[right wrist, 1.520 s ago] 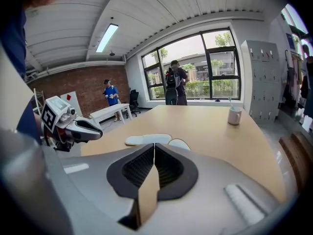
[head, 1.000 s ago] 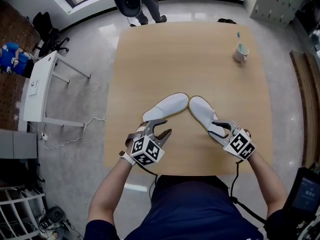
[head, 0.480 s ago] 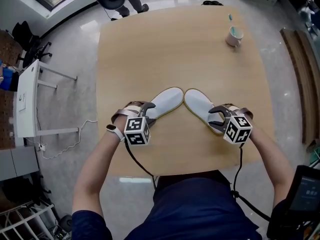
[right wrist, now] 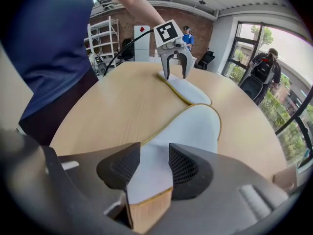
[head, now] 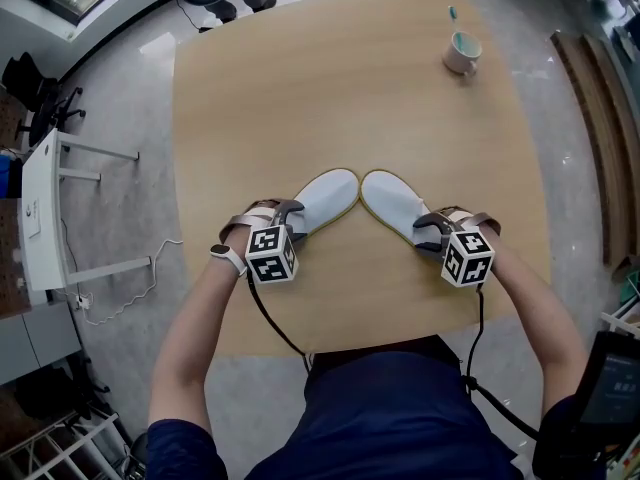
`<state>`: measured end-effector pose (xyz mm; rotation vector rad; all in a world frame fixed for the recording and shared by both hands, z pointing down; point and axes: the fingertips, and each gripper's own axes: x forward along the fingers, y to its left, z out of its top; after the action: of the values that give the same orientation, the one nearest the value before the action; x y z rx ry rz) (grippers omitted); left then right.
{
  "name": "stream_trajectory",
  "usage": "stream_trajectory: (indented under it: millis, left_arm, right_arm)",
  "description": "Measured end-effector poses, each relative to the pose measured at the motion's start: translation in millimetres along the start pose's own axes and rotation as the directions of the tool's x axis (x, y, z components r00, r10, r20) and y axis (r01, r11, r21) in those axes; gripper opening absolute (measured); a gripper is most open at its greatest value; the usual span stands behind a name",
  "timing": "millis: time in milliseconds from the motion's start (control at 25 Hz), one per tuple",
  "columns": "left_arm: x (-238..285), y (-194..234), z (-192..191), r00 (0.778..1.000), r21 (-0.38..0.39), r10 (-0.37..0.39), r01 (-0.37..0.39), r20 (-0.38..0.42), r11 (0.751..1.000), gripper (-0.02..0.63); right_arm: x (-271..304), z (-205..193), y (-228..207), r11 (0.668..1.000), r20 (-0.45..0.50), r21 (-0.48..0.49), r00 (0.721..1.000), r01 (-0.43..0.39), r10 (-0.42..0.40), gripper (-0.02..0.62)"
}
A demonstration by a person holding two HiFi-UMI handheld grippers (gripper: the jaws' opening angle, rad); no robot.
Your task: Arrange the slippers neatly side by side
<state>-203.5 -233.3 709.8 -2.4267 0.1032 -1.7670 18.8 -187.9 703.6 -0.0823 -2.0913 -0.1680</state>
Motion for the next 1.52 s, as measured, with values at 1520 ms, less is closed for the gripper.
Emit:
stream_trajectory:
  millis: [1520]
  left_arm:
    - [7,-49,25,0.983,-0.781,0.175,-0.068,0.053,0.62,0.241]
  right_arm:
    - [9,7,15,0.884,0.077,0.456,0.986,0.099,-0.15,0.19]
